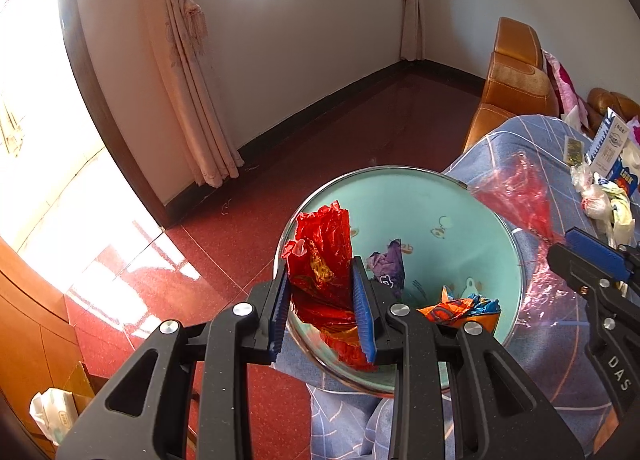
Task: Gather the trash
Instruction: 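Carry the red chip bag and pink bag over the bin and open both grippers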
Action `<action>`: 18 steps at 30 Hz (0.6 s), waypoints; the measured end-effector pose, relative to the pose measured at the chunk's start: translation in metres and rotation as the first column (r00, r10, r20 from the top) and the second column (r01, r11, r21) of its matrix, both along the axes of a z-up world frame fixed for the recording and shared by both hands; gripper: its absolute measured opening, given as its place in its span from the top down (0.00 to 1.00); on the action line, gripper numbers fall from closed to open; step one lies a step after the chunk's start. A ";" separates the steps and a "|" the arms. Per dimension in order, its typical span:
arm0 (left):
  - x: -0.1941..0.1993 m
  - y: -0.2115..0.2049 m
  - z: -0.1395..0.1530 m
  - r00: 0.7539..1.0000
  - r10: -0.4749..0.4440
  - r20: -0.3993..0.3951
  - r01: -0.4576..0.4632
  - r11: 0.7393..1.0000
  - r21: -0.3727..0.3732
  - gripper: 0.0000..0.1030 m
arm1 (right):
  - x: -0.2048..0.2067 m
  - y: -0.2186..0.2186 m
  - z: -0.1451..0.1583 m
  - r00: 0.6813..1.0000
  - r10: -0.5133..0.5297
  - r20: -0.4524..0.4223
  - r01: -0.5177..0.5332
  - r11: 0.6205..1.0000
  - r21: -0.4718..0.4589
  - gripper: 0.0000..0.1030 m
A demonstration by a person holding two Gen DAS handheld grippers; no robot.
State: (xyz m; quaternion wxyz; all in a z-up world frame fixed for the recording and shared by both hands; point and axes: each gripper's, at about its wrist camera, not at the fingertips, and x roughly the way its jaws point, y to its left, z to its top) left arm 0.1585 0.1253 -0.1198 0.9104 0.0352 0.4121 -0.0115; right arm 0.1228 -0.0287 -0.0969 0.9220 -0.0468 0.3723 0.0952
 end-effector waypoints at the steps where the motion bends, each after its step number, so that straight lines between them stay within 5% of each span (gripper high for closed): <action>1: 0.001 -0.001 -0.001 1.000 -0.002 -0.001 0.002 1.000 0.002 0.72 | 0.004 0.001 -0.002 1.000 -0.001 -0.005 0.001 1.000 0.003 0.81; 18: 0.040 -0.018 -0.039 0.994 -0.053 -0.092 0.057 0.997 0.048 0.72 | 0.052 0.009 -0.040 0.993 -0.009 -0.121 0.012 1.000 0.026 0.80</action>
